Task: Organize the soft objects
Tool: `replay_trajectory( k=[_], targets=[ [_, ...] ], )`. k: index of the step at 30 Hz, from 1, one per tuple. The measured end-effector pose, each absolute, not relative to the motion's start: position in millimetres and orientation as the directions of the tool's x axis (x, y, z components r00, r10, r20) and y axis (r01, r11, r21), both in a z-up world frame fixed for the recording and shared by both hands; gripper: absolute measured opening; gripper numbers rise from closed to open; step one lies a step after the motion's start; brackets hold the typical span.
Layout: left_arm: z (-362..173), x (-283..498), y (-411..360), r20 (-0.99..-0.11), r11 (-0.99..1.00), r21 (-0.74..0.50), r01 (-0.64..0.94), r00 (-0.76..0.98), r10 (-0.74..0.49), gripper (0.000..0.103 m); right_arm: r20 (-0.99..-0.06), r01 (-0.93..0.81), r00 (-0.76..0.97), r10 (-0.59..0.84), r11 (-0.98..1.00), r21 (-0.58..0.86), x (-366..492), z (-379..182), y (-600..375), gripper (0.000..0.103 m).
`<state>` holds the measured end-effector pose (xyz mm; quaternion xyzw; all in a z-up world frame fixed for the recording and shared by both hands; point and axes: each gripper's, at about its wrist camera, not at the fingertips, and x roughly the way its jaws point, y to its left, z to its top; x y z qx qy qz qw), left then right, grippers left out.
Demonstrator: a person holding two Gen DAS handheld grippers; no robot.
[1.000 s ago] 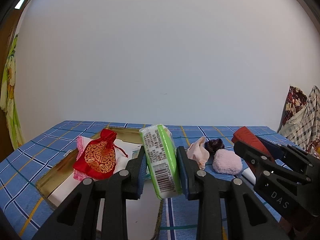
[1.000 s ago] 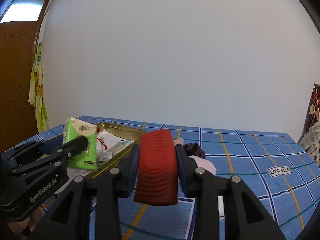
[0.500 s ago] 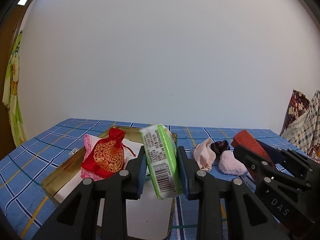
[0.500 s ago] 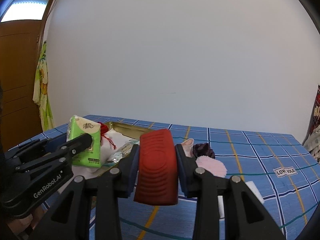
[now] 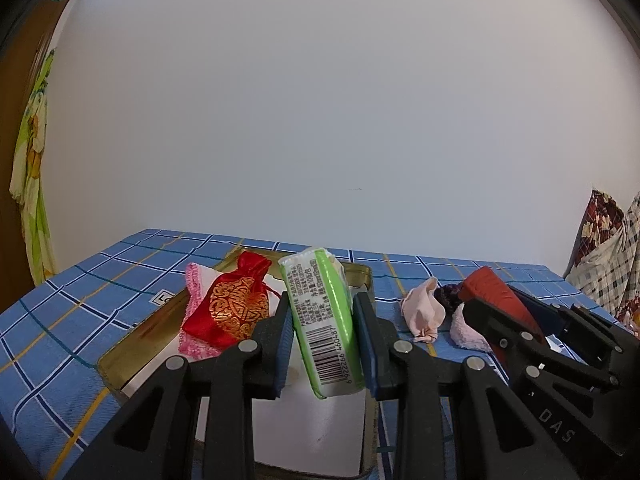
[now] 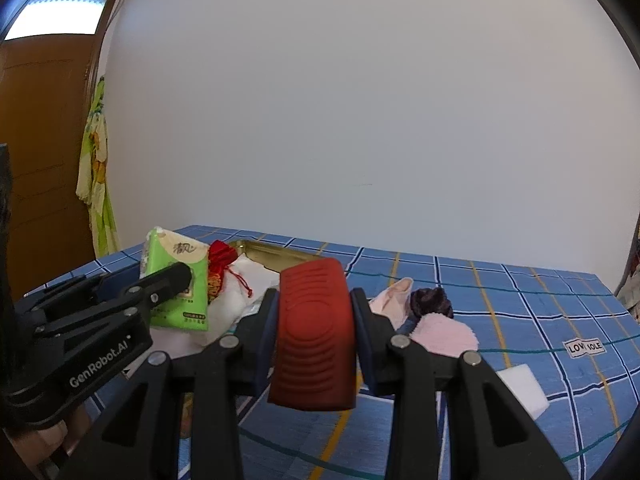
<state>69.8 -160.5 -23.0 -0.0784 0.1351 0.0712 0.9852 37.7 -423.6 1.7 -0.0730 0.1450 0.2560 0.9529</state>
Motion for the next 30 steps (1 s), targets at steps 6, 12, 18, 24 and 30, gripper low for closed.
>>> replay_trajectory(
  k=[6,12,18,24,30],
  targets=[
    [-23.4,69.1,-155.0,-0.282,0.974,-0.154,-0.164,0.952,0.116,0.032,-0.318,-0.521,0.819,0.477,0.851,-0.066,37.3,1.4,-412.9,0.035],
    [-22.2,69.1,-150.5,-0.283,0.972,-0.161,-0.173,0.951,0.123,0.032,-0.324,-0.541,0.807,0.493,0.838,-0.070,36.7,-0.1,-399.3,0.035],
    [-19.9,61.9,-146.4,-0.286,0.966,-0.177,-0.190,0.949,0.134,0.032,-0.330,-0.565,0.791,0.515,0.822,-0.072,38.8,-3.3,-388.3,0.033],
    [-18.1,53.0,-140.2,-0.295,0.962,-0.187,-0.200,0.945,0.139,0.032,-0.341,-0.569,0.781,0.524,0.821,-0.042,43.6,-5.3,-389.0,0.032],
    [-15.4,46.1,-137.0,-0.300,0.961,-0.191,-0.202,0.944,0.139,0.032,-0.480,-0.515,0.739,0.473,0.856,0.050,73.3,-15.2,-421.1,0.037]
  ],
)
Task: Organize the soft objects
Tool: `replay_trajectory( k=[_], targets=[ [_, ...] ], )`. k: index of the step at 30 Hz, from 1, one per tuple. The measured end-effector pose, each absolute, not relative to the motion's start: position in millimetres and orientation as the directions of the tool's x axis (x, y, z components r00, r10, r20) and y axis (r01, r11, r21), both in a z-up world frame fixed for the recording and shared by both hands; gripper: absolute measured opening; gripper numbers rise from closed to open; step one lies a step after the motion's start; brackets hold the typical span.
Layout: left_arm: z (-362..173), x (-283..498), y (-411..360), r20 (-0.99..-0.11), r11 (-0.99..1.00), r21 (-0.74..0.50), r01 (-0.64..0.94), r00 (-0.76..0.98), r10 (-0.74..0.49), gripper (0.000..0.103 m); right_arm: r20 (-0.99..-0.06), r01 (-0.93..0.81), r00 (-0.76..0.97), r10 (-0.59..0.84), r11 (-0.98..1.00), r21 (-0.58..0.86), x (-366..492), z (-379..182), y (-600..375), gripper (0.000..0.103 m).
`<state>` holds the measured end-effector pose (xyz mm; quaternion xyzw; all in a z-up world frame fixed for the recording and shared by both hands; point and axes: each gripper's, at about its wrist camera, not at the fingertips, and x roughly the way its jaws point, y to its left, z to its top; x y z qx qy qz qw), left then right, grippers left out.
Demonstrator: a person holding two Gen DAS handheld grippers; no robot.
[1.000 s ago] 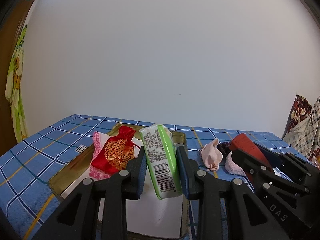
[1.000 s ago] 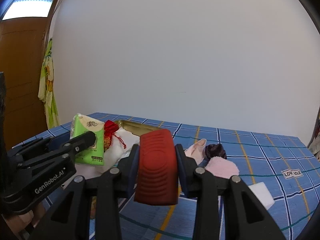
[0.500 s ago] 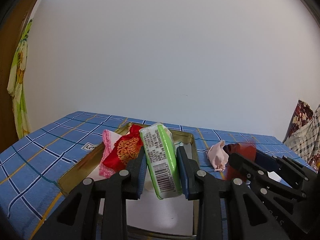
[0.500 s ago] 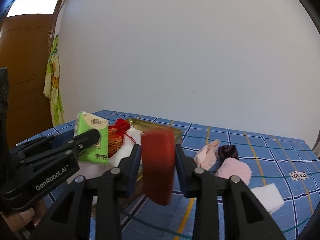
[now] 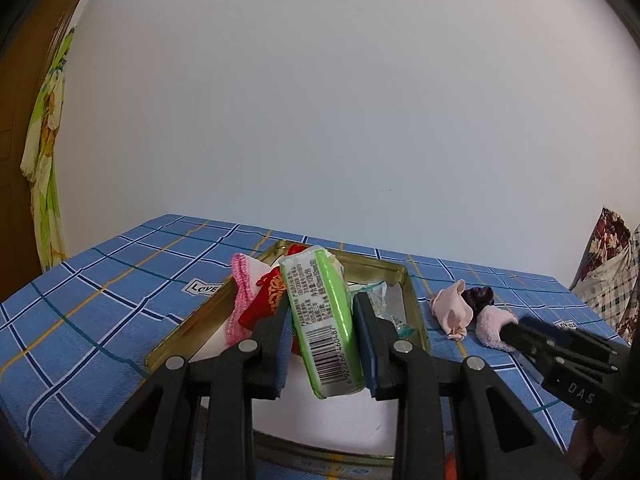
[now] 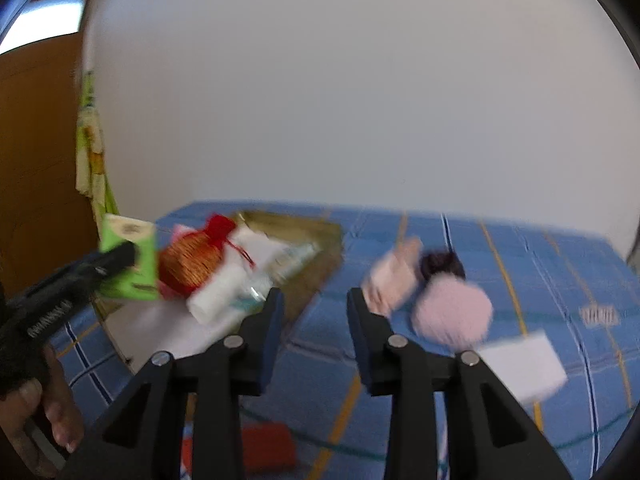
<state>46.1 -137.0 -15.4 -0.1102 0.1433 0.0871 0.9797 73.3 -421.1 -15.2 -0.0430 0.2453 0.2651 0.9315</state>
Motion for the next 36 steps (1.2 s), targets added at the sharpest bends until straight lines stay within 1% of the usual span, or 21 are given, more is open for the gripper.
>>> replay_trajectory(
  k=[2,3,4,5,6,7,8,10,12,14,20,22,24,25,26,29,32,36],
  targets=[
    [-15.0,42.2,-138.5,-0.307,0.961,-0.189,-0.202,0.942,0.138,0.032,-0.517,-0.516,0.707,0.483,0.852,0.090,74.2,-19.4,-426.5,0.046],
    [-15.3,40.6,-138.6,-0.311,0.961,-0.189,-0.201,0.941,0.136,0.032,-0.540,-0.526,0.679,0.498,0.843,0.116,71.6,-22.3,-427.2,0.048],
    [-15.2,37.9,-138.9,-0.313,0.961,-0.190,-0.198,0.940,0.132,0.032,-0.552,-0.537,0.661,0.508,0.834,0.125,69.1,-24.2,-425.6,0.055],
    [-15.2,34.5,-139.1,-0.315,0.962,-0.191,-0.196,0.940,0.128,0.032,-0.571,-0.559,0.631,0.525,0.818,0.136,66.0,-27.9,-423.0,0.064],
    [-15.6,33.5,-138.9,-0.316,0.962,-0.191,-0.195,0.940,0.128,0.032,-0.588,-0.586,0.596,0.546,0.797,0.146,60.4,-32.5,-419.5,0.069],
    [-20.4,35.6,-130.5,-0.315,0.962,-0.190,-0.198,0.940,0.131,0.032,-0.608,-0.613,0.561,0.562,0.775,0.151,54.7,-37.6,-414.7,0.079],
    [-20.5,32.4,-128.9,-0.313,0.961,-0.190,-0.201,0.940,0.135,0.032,-0.621,-0.631,0.541,0.568,0.761,0.146,51.6,-40.9,-410.7,0.086],
    [-22.5,29.1,-124.2,-0.314,0.959,-0.195,-0.205,0.939,0.137,0.032,-0.659,-0.683,0.505,0.557,0.725,0.090,39.4,-49.4,-396.0,0.091],
    [-23.7,29.2,-123.2,-0.313,0.959,-0.193,-0.209,0.939,0.141,0.032,-0.676,-0.707,0.503,0.539,0.707,0.038,32.1,-54.5,-387.9,0.093],
    [-24.0,27.8,-123.5,-0.312,0.959,-0.191,-0.210,0.939,0.143,0.032,-0.686,-0.713,0.498,0.531,0.701,0.025,31.4,-57.4,-382.9,0.097],
    [-26.3,28.4,-125.0,-0.321,0.962,-0.185,-0.202,0.938,0.135,0.032,-0.740,-0.738,0.429,0.518,0.674,0.043,40.5,-68.2,-371.2,0.097],
    [-25.3,28.2,-123.8,-0.326,0.962,-0.189,-0.198,0.937,0.129,0.032,-0.764,-0.737,0.427,0.484,0.675,0.016,41.9,-72.5,-365.5,0.097],
    [-25.2,29.2,-122.5,-0.330,0.961,-0.193,-0.197,0.935,0.125,0.032,-0.772,-0.742,0.420,0.478,0.670,0.011,41.1,-74.1,-363.4,0.093],
    [-25.0,29.4,-122.3,-0.330,0.962,-0.191,-0.197,0.935,0.126,0.032,-0.774,-0.737,0.424,0.470,0.676,0.006,42.2,-74.9,-363.3,0.087],
    [-24.8,29.9,-122.0,-0.331,0.962,-0.188,-0.198,0.935,0.127,0.032,-0.773,-0.730,0.432,0.465,0.683,0.003,43.3,-75.1,-364.2,0.080],
    [-23.4,31.4,-121.2,-0.334,0.964,-0.186,-0.191,0.935,0.121,0.032,-0.756,-0.720,0.419,0.503,0.691,0.060,49.1,-73.0,-372.2,0.079],
    [-18.5,32.9,-119.8,-0.330,0.968,-0.173,-0.184,0.936,0.119,0.032,-0.734,-0.719,0.439,0.519,0.692,0.060,46.4,-66.6,-375.7,0.079],
    [-9.0,44.2,-117.6,-0.344,0.976,-0.155,-0.153,0.934,0.092,0.032,-0.669,-0.714,0.492,0.557,0.698,0.056,45.8,-37.5,-380.1,0.079]
  ],
)
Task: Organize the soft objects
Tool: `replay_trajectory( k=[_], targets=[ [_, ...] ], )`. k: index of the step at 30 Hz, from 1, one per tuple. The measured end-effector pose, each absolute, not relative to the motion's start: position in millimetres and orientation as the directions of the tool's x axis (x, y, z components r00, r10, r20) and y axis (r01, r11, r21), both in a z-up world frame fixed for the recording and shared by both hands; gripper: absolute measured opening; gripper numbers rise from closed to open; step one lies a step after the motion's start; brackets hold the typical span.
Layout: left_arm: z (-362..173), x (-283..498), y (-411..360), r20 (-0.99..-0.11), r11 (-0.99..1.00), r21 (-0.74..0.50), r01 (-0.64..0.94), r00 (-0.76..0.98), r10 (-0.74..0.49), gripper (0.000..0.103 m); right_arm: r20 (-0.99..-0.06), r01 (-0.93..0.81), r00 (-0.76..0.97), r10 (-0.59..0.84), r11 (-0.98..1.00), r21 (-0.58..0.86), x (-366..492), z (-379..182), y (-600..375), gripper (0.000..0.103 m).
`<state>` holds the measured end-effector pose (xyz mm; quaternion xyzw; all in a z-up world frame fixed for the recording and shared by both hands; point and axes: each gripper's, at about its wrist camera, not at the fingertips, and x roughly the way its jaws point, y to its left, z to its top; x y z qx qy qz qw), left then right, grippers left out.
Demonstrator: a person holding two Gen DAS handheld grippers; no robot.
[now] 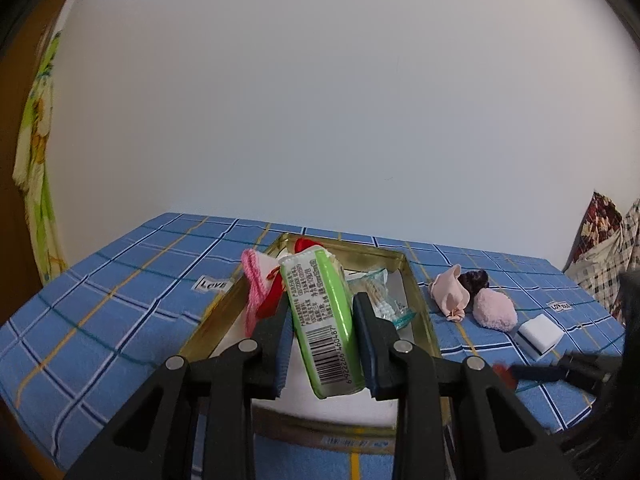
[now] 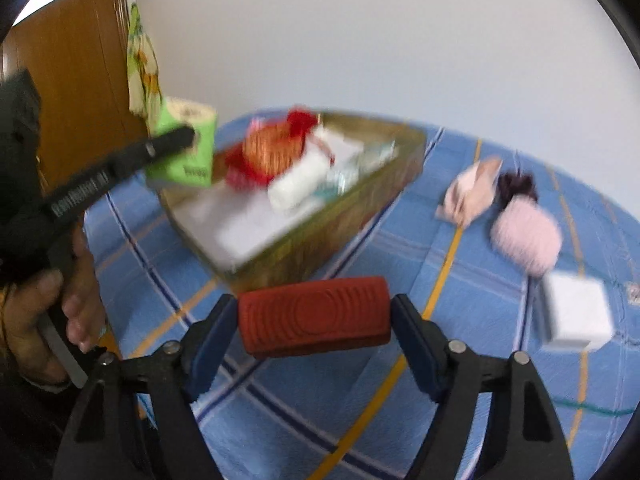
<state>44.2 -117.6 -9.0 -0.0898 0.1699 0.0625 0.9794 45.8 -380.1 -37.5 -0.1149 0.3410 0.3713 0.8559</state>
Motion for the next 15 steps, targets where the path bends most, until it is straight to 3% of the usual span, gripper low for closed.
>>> replay_trajectory(
  k=[4,8,15],
  targets=[
    [-2.2,72.2,-109.7,-0.403,0.982,-0.155,-0.110,0.914,0.039,0.032,-0.617,-0.721,0.541,0.572,0.693,0.010,59.1,-8.9,-357.1,0.079],
    [-3.3,100.3,-97.4,-0.473,0.984,-0.122,-0.132,0.879,0.059,0.032,-0.596,-0.723,0.551,0.584,0.691,0.008,84.3,1.5,-322.7,0.079],
    [-18.1,118.8,-89.6,-0.557,0.986,-0.041,-0.164,0.823,0.114,0.033,-0.626,-0.714,0.526,0.575,0.699,0.042,125.2,-16.6,-274.3,0.081]
  ],
)
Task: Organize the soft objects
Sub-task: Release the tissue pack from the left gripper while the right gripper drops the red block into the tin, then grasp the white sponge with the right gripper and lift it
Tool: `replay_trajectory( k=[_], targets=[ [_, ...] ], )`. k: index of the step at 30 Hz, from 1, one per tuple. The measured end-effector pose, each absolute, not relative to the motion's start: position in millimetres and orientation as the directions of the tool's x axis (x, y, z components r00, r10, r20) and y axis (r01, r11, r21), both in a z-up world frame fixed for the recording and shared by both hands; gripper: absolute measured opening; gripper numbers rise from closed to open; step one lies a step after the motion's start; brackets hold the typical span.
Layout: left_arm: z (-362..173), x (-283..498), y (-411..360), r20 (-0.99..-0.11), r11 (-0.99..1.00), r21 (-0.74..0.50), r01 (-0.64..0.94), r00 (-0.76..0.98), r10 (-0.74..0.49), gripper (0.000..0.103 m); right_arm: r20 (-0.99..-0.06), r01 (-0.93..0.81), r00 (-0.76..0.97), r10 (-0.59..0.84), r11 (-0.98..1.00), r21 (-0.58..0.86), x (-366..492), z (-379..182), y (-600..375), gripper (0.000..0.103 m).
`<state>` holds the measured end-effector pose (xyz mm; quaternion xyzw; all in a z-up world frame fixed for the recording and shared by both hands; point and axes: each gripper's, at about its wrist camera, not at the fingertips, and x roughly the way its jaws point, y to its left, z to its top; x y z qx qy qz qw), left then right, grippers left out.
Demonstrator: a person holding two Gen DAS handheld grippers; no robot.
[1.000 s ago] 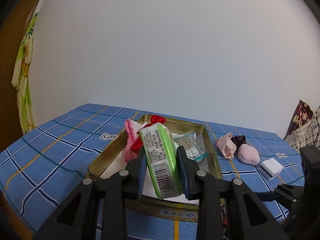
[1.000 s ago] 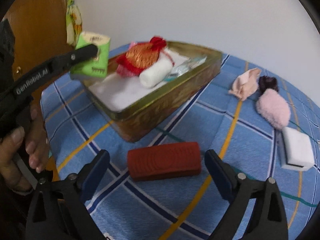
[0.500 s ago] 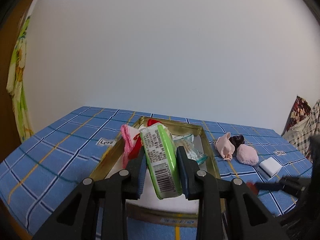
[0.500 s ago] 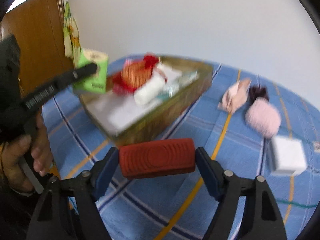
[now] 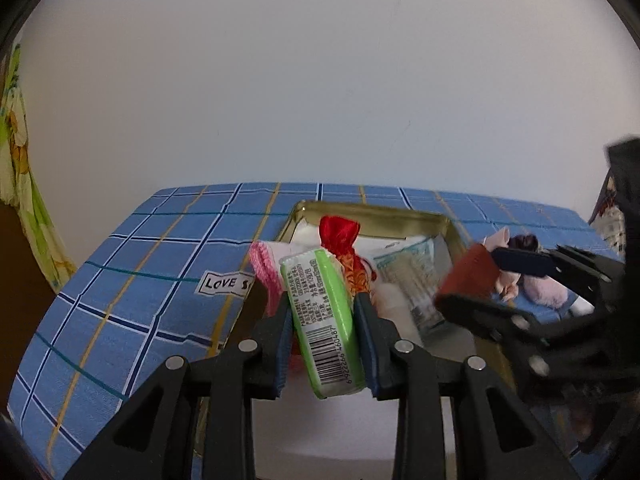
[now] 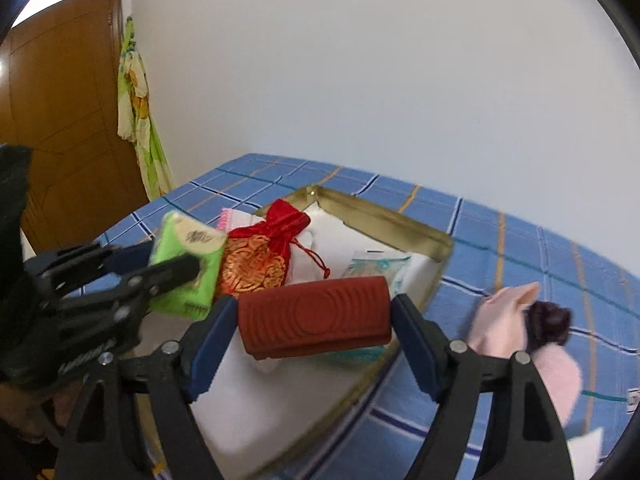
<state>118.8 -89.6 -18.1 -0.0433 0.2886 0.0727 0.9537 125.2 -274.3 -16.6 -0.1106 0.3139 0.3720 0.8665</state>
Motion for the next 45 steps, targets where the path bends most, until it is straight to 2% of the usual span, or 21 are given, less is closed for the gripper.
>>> replay_trajectory(
  k=[2,3,5,7,11,17,26,30,34,39,40,41,45],
  targets=[
    [-20.7,118.4,-92.1,-0.559,0.984,-0.015,-0.180,0.817,0.141,0.039,-0.623,-0.698,0.527,0.578,0.713,0.071,132.8,-20.6,-275.0,0.101],
    [-21.4,117.8,-92.2,-0.558,0.983,-0.015,-0.182,0.818,0.143,0.043,-0.616,-0.695,0.522,0.589,0.713,0.092,132.9,-21.4,-277.6,0.103],
    [-21.3,113.3,-91.5,-0.547,0.982,-0.028,-0.189,0.825,0.143,0.068,-0.608,-0.701,0.522,0.599,0.707,0.095,127.6,-21.2,-282.9,0.103],
    [-18.5,110.6,-88.9,-0.532,0.975,-0.032,-0.219,0.830,0.169,0.076,-0.601,-0.692,0.549,0.580,0.719,0.061,118.4,-18.1,-291.6,0.103],
    [-7.7,98.9,-99.6,-0.495,0.976,-0.049,-0.213,0.854,0.162,0.077,-0.580,-0.675,0.577,0.574,0.736,0.057,103.5,-10.9,-320.7,0.103],
    [1.3,91.3,-143.7,-0.454,0.987,-0.062,-0.147,0.885,0.103,0.082,-0.584,-0.580,0.680,0.443,0.812,-0.059,86.7,-12.5,-384.8,0.103],
    [-7.8,113.0,-227.5,-0.488,0.999,-0.041,0.008,0.873,-0.027,0.083,-0.675,-0.376,0.710,0.199,0.918,-0.126,113.3,-38.2,-474.2,0.103],
    [-12.8,126.3,-247.1,-0.508,0.999,-0.038,0.033,0.860,-0.048,0.083,-0.727,-0.379,0.652,0.216,0.923,-0.067,128.0,-46.4,-483.7,0.103],
    [-16.5,136.7,-253.2,-0.535,0.998,-0.047,0.042,0.843,-0.061,0.083,-0.751,-0.375,0.637,0.172,0.921,-0.107,133.7,-56.3,-479.4,0.103],
    [-17.0,147.0,-260.2,-0.554,0.997,-0.058,0.052,0.829,-0.076,0.083,-0.793,-0.384,0.577,0.195,0.922,-0.053,146.4,-65.5,-478.9,0.102],
    [-17.1,149.4,-262.1,-0.558,0.997,-0.057,0.054,0.826,-0.077,0.083,-0.794,-0.382,0.573,0.204,0.923,-0.039,147.7,-65.7,-480.1,0.096],
    [-17.2,151.9,-264.9,-0.563,0.997,-0.056,0.058,0.823,-0.080,0.083,-0.795,-0.385,0.567,0.217,0.923,-0.023,147.9,-65.5,-481.8,0.085],
    [-18.6,160.6,-273.0,-0.577,0.996,-0.053,0.074,0.811,-0.091,0.083,-0.778,-0.374,0.578,0.245,0.927,0.015,142.4,-61.4,-489.9,0.085]
  ],
)
